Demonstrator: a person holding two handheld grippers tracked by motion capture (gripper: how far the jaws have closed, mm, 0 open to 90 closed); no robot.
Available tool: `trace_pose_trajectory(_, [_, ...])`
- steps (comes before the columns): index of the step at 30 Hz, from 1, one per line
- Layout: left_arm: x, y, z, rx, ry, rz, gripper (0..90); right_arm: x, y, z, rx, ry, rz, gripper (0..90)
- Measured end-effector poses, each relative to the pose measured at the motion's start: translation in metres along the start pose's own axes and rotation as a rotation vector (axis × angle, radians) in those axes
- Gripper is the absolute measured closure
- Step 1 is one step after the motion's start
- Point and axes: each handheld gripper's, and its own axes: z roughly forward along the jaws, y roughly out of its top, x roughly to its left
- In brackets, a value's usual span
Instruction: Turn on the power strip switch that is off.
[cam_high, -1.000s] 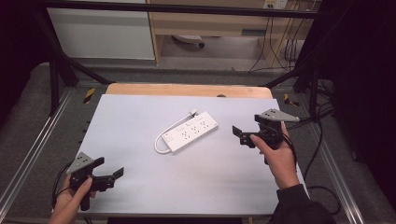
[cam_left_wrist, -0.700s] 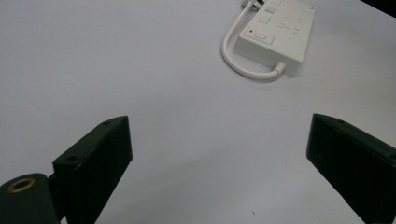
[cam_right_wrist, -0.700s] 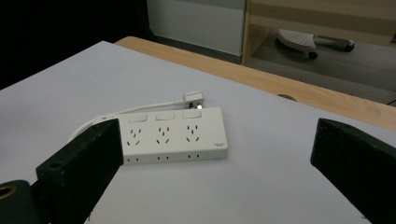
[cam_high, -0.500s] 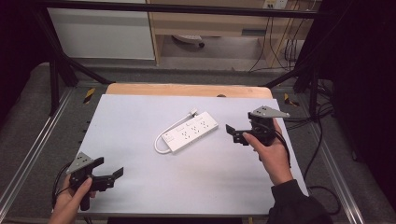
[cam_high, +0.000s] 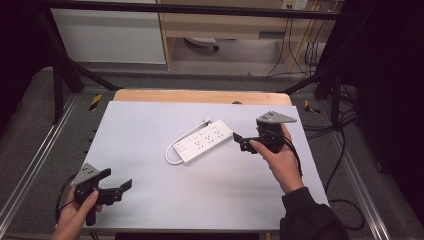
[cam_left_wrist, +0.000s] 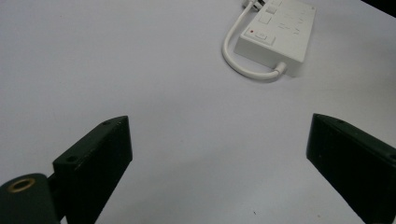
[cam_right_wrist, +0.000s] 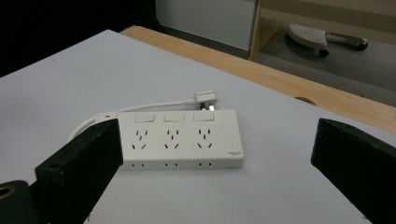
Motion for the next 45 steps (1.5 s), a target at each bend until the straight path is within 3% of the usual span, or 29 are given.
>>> trace_pose_trajectory(14, [0.000, 0.000, 0.000, -0.001, -0.004, -0.003, 6.8, -0.002, -0.003, 0.024, 0.031, -0.015, 0.012, 3.6])
trace_pose_trajectory(29, [0.000, 0.000, -0.001, -0.006, -0.006, 0.000, 6.8, -0.004, -0.006, 0.065, 0.054, -0.007, 0.049, 4.6])
trace_pose_trajectory(45, [0.000, 0.000, 0.000, -0.003, -0.007, -0.002, 6.8, -0.001, -0.003, 0.091, 0.084, -0.017, 0.047, 6.4])
